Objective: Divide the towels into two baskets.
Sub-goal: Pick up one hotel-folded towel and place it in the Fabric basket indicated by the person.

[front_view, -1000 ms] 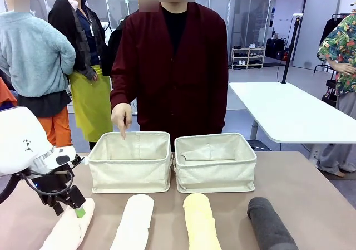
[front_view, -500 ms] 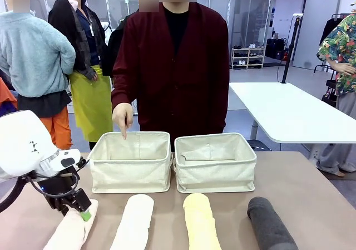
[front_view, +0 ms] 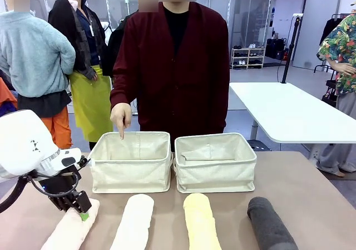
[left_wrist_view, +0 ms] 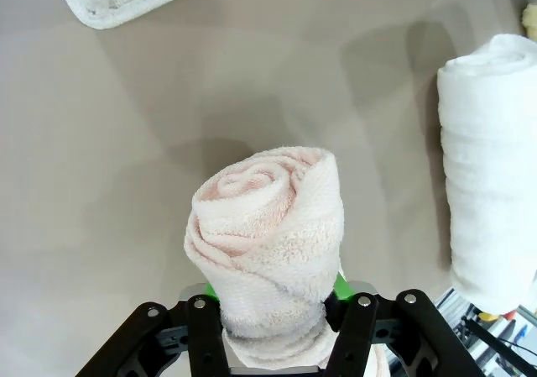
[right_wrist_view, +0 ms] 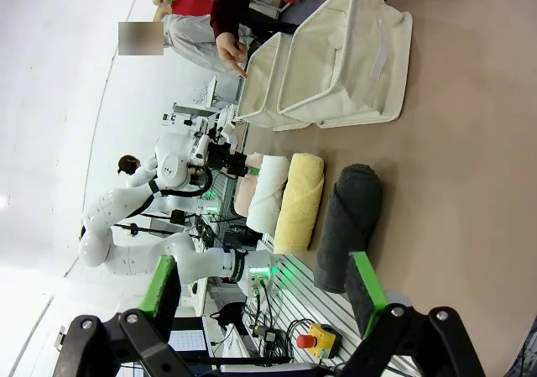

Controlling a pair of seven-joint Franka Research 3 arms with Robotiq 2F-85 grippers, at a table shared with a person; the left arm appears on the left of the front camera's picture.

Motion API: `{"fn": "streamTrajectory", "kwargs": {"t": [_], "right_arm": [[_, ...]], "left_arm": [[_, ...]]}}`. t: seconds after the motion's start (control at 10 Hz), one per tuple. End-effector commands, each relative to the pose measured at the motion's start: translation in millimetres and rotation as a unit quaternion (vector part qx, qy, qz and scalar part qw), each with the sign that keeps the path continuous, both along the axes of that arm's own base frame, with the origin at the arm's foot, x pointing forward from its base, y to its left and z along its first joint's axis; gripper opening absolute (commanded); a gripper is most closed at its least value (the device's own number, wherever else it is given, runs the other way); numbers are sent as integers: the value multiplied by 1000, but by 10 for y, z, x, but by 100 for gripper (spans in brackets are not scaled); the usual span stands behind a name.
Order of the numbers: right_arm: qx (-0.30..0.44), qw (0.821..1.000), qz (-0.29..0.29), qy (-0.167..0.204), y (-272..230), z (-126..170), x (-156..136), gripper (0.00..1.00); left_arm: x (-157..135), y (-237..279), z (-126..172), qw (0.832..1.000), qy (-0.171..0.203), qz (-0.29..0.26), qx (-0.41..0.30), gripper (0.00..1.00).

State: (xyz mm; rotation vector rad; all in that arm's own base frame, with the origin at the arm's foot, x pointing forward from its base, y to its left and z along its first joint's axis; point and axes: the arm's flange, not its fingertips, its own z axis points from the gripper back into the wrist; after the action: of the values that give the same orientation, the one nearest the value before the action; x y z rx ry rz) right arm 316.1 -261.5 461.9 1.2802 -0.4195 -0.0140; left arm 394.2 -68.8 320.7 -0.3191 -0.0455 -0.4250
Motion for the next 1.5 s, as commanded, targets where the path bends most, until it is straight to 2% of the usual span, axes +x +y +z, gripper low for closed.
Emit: {"fn": "streamTrajectory", "kwargs": {"t": [0.0,0.2,0.3,0.4,0.5,0.8,1.0,1.2,1.3,1.4], "right_arm": [[4,1000,1,-7,-6,28,-23,100],[4,1000,1,-7,-6,28,-23,100],[4,1000,1,-7,-6,28,-23,100],[4,1000,1,-7,-6,28,-23,100],[4,1000,1,-7,-6,28,-23,100],[4,1000,1,-7,-6,28,-23,100],[4,1000,1,-7,-6,28,-23,100],[4,1000,1,-7,-6,28,-23,100],[4,1000,1,-7,-6,28,-23,100],[4,1000,1,-7,-6,28,-23,100]], "left_arm": [[-1175,118,-287,1000,-26,-5,3,0],[-1172,102,-182,999,-34,-6,16,0],[-1211,72,-73,999,-26,-13,37,0],[-1266,5,152,998,-26,-40,48,0],[-1307,-75,405,995,-55,-55,55,0],[-1438,-238,1014,983,-108,-130,71,0],[-1482,-310,1236,978,-135,-140,76,0],[-1553,-211,1314,977,-130,-168,32,0],[-971,-480,1812,977,-132,-152,65,0],[-971,-480,1812,977,-132,-152,65,0]]}}
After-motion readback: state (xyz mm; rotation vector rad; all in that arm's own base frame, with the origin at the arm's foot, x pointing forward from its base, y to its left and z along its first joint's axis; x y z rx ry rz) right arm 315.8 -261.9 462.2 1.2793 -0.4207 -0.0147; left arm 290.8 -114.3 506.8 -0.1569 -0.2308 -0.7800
